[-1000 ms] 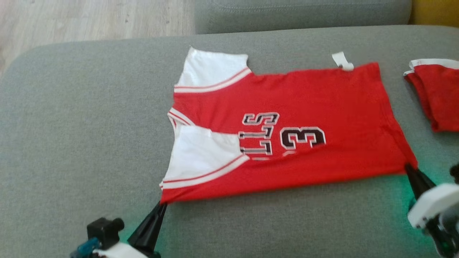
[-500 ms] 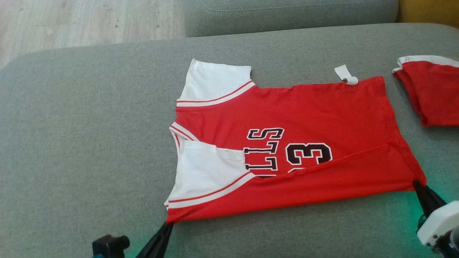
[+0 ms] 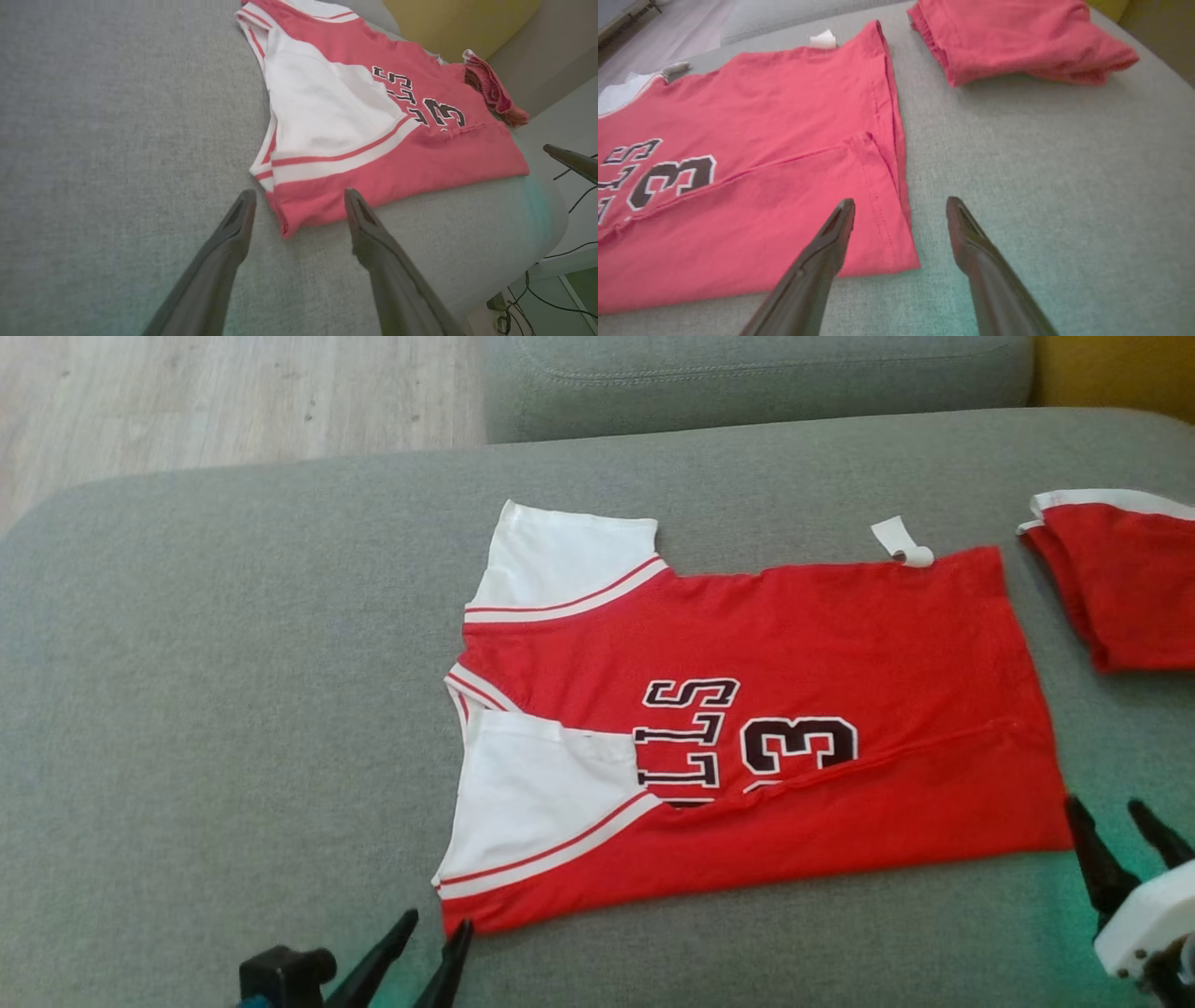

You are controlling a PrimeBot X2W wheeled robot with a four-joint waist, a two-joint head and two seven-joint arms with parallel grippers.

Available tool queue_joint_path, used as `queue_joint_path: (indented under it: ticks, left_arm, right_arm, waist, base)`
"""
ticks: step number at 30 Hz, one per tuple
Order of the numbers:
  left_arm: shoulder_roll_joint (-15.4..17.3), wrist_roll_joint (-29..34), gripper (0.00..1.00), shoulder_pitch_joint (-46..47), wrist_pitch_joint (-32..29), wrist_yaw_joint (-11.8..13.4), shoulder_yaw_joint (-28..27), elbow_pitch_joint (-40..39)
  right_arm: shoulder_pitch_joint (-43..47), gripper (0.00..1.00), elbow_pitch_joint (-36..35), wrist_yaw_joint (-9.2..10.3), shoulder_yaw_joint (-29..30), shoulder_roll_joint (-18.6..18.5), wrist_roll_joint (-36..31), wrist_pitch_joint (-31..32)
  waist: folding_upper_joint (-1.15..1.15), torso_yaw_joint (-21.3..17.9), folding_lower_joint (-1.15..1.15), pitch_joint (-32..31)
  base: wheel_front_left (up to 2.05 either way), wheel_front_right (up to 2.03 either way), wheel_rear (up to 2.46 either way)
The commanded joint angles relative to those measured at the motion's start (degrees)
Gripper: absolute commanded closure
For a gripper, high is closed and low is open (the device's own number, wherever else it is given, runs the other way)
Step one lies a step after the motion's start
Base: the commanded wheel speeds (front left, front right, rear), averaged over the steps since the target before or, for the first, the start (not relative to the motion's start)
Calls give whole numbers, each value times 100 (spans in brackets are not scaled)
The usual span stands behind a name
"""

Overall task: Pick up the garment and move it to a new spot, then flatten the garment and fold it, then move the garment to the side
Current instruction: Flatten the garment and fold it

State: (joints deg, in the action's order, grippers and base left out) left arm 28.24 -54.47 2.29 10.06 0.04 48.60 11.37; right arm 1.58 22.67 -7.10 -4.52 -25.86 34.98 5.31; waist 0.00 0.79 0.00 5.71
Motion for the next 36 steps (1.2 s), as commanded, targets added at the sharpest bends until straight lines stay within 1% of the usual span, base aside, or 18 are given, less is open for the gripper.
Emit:
queue_joint_path:
  ticks: [1,5,8,10,13,15,17,21,24,29,30,32,36]
  left_arm:
    - [225,48,0,190,21,61,-188,-232]
    - [561,139,0,630,-187,111,-390,-667]
    - [897,258,0,1326,-618,120,-585,-998]
    - [1040,269,0,1914,-985,37,-710,-1128]
    - [1158,144,0,2874,-1781,-217,-789,-1033]
    - [1160,4,0,3559,-2382,-364,-812,-805]
    - [1116,-37,0,4260,-2835,-452,-850,-497]
    - [893,-72,0,5388,-3639,-535,-788,306]
    - [687,-122,0,5953,-4114,-554,-716,967]
    - [545,27,0,6605,-4438,-588,-603,1885]
    - [545,27,0,6605,-4438,-588,-603,1885]
    - [582,154,0,6831,-4619,-598,-502,2353]
    - [643,254,0,6997,-4738,-626,-404,2770]
  right_arm:
    - [-40,0,-292,-39,24,-135,-126,-88]
    - [-117,0,-591,-39,85,-5,-340,-301]
    - [-199,0,-813,-39,56,136,-470,-395]
    - [-272,0,-932,-39,36,209,-531,-423]
    - [-403,0,-1126,-39,-22,278,-612,-437]
    - [-504,0,-1247,-39,-67,300,-657,-427]
    - [-630,0,-1333,-39,-103,319,-691,-428]
    - [-844,0,-1429,-39,-176,367,-738,-468]
    - [-968,0,-1454,-39,-218,413,-762,-503]
    - [-1141,0,-1428,-39,-281,474,-771,-598]
    - [-1141,0,-1428,-39,-281,474,-771,-598]
    - [-1212,0,-1391,-39,-331,516,-762,-670]
    - [-1234,0,-1337,-39,-366,584,-742,-750]
  waist:
    - [0,-49,0,-19]
    - [0,-128,0,29]
    - [0,-218,0,165]
    - [0,-290,0,321]
    - [0,-438,0,635]
    - [0,-563,0,876]
    - [0,-716,0,1120]
    - [0,-988,0,1559]
    - [0,-1156,0,1807]
    - [0,-1400,0,2124]
    - [0,-1400,0,2124]
    - [0,-1523,0,2272]
    - [0,-1610,0,2420]
  base:
    - [0,0,0]
    - [0,0,0]
    - [0,0,0]
    - [0,0,0]
    - [0,0,0]
    - [0,0,0]
    - [0,0,0]
    - [0,0,0]
    - [0,0,0]
    - [0,0,0]
    - [0,0,0]
    - [0,0,0]
    - [0,0,0]
